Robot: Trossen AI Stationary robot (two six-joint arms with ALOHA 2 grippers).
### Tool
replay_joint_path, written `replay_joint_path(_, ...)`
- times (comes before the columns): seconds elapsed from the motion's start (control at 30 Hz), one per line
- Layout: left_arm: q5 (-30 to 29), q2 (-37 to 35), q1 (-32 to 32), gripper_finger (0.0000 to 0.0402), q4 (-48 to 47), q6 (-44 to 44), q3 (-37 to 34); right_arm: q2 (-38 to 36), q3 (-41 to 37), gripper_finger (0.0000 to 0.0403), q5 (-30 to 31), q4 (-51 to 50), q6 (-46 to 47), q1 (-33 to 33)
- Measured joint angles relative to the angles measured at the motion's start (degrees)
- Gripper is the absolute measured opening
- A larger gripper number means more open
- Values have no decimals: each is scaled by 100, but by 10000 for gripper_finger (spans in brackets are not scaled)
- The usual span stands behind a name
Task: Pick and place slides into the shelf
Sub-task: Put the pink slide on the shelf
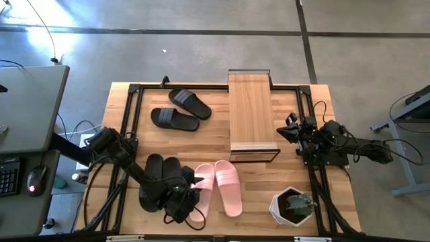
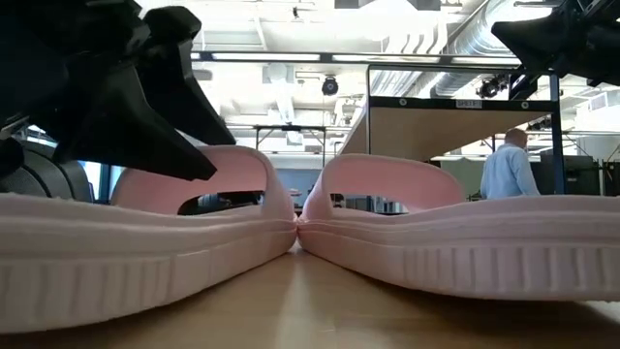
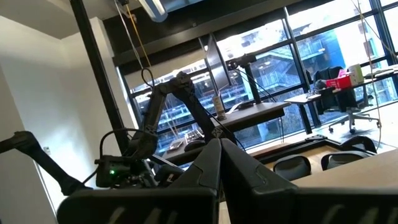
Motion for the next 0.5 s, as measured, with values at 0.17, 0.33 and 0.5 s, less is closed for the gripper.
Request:
replay_joint_path(0.17,103,0,80,150,-72,-163,0,0,0,0,-29,-2,17,0)
replay_joint_path(0.33,256,0,109,61,-202,-261,0,0,0,0,-27,-4,19,0)
replay_joint_path(0.5,208,-2,109,15,-614,-864,2,0,0,0,-23,-4,18,-1)
